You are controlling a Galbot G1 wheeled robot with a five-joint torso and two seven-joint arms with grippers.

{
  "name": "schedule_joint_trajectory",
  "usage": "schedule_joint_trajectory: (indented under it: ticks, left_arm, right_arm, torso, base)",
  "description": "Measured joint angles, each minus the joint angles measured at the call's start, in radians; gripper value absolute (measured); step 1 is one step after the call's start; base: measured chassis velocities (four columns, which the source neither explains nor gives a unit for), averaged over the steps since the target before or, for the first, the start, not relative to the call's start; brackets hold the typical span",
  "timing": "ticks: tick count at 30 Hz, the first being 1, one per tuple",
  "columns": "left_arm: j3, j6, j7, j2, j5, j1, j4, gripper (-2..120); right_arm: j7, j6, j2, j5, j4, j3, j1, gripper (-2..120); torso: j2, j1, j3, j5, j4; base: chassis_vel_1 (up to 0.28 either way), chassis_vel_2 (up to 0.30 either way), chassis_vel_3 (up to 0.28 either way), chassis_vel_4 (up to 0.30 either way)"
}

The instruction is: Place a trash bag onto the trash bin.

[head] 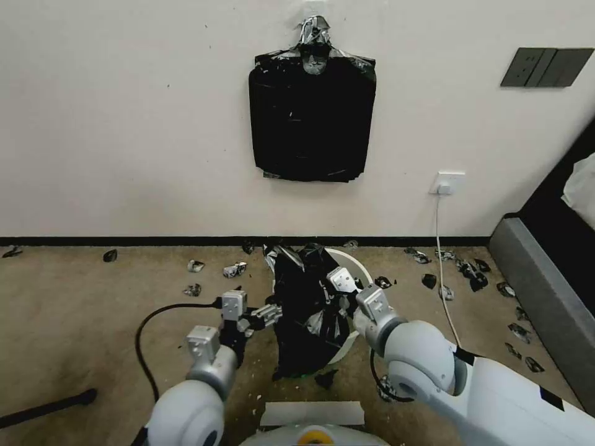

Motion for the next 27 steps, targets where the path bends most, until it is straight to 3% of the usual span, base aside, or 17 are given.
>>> schedule_joint_trajectory:
  ticks: [6, 10, 11, 14, 15, 19, 27]
  left_arm:
    - [0.037, 0.061, -0.053, -0.024, -0.073, -0.078, 0.036, 100]
    - [0.078, 0.137, -0.152, -0.039, -0.121, -0.146, 0.059, 100]
    - [0.078, 0.137, -0.152, -0.039, -0.121, -0.146, 0.059, 100]
    - [0.105, 0.196, -0.245, -0.045, -0.172, -0.195, 0.069, 99]
    - [0.105, 0.196, -0.245, -0.045, -0.172, -0.195, 0.069, 99]
    - [0.156, 0.258, -0.343, -0.048, -0.261, -0.276, 0.101, 87]
    - [0.190, 0.323, -0.464, -0.060, -0.432, -0.351, 0.135, 61]
  right_arm:
    - [-0.001, 0.001, -0.013, -0.001, 0.008, 0.016, -0.011, 0]
    - [-0.001, 0.002, -0.018, -0.001, 0.011, 0.022, -0.015, 0]
    - [-0.001, 0.002, -0.018, -0.001, 0.011, 0.022, -0.015, 0]
    - [-0.001, 0.002, -0.020, -0.002, 0.012, 0.023, -0.015, 0]
    - [-0.001, 0.002, -0.020, -0.002, 0.012, 0.023, -0.015, 0]
    - [-0.001, 0.003, -0.021, -0.002, 0.013, 0.023, -0.018, 0]
    - [-0.001, 0.003, -0.025, -0.001, 0.015, 0.027, -0.020, 0]
  torso:
    - [0.000, 0.000, 0.000, 0.0002, 0.0000]
    - [0.000, 0.000, 0.000, 0.0001, 0.0000]
    - [0.000, 0.000, 0.000, 0.0001, 0.0000]
    - [0.000, 0.000, 0.000, 0.0002, 0.0001]
    - [0.000, 0.000, 0.000, 0.0002, 0.0001]
    - [0.000, 0.000, 0.000, 0.0001, 0.0000]
    - [0.000, 0.000, 0.000, 0.0001, 0.0000]
  base:
    - [0.000, 0.000, 0.000, 0.000]
    - [0.000, 0.000, 0.000, 0.000]
    - [0.000, 0.000, 0.000, 0.000]
    - [0.000, 0.000, 0.000, 0.000]
    - [0.000, 0.000, 0.000, 0.000]
    - [0.000, 0.000, 0.000, 0.000]
    - [0.000, 0.000, 0.000, 0.000]
